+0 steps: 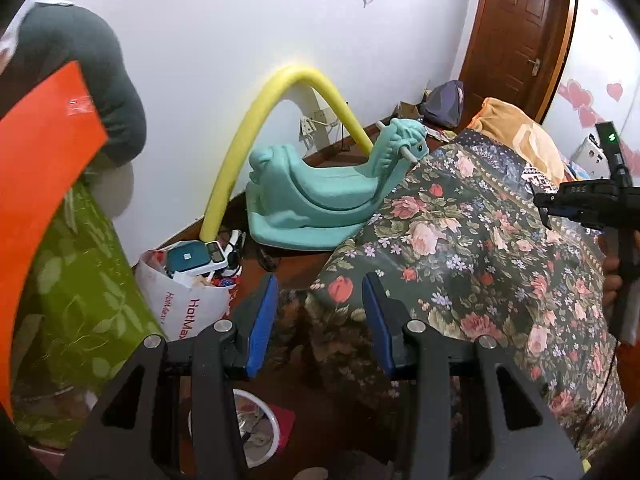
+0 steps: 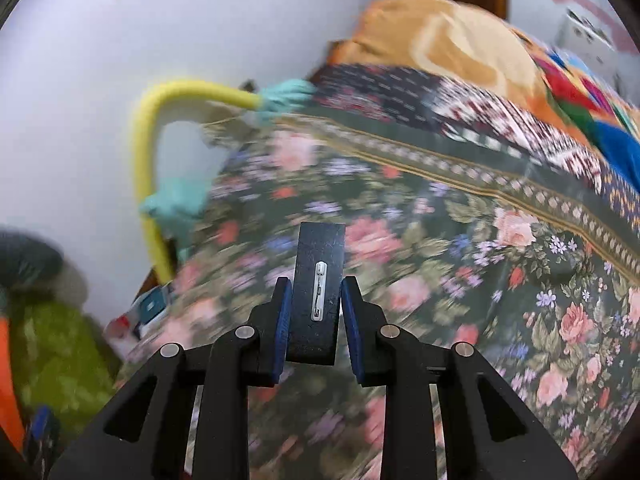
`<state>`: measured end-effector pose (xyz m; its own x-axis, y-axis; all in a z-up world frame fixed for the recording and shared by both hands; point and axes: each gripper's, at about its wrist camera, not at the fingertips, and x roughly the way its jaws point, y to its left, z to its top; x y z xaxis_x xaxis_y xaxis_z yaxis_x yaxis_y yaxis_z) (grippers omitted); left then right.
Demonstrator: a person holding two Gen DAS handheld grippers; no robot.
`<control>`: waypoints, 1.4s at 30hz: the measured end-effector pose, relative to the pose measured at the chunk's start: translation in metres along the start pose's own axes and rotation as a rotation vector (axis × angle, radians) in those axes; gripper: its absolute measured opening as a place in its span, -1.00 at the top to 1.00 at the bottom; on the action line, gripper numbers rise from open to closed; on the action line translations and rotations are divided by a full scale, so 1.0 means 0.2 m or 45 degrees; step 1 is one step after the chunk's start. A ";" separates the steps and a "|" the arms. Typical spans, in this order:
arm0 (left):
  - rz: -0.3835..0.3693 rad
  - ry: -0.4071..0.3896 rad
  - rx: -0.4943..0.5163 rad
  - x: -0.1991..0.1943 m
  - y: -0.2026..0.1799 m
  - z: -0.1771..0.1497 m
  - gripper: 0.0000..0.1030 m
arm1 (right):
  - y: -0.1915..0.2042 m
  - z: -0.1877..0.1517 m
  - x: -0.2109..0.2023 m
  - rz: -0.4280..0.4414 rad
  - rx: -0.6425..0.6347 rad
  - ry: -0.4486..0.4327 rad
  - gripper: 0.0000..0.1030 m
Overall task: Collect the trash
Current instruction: 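Carry the black case with the right tool over the bin, then open the right tool over the bin to drop the black case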
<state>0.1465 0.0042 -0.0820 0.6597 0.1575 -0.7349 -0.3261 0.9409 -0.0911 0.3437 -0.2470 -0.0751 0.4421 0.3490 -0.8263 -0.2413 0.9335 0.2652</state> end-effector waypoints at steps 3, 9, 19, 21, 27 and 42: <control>-0.007 -0.008 -0.021 -0.08 0.05 -0.03 0.17 | 0.19 -0.09 -0.11 0.067 -0.087 -0.009 0.55; 0.005 -0.013 -0.048 -0.24 0.18 -0.13 0.17 | 0.57 -0.28 -0.20 0.205 -0.262 0.010 0.55; 0.053 0.063 -0.095 -0.40 0.47 -0.42 0.17 | 1.05 -0.71 -0.16 0.363 -0.478 0.166 0.55; 0.059 0.096 -0.119 -0.40 0.54 -0.49 0.17 | 1.13 -0.80 -0.13 0.388 -0.505 0.217 0.55; 0.074 0.201 -0.169 -0.37 0.70 -0.67 0.17 | 1.32 -1.01 0.00 0.415 -0.584 0.338 0.55; 0.075 0.349 -0.259 -0.24 0.90 -0.86 0.17 | 1.56 -1.24 0.30 0.365 -0.670 0.597 0.42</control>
<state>-0.0597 0.1144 -0.1790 0.4380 0.0975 -0.8937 -0.5050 0.8491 -0.1549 0.0800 0.0455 -0.1657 -0.0849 0.3905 -0.9167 -0.7235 0.6084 0.3262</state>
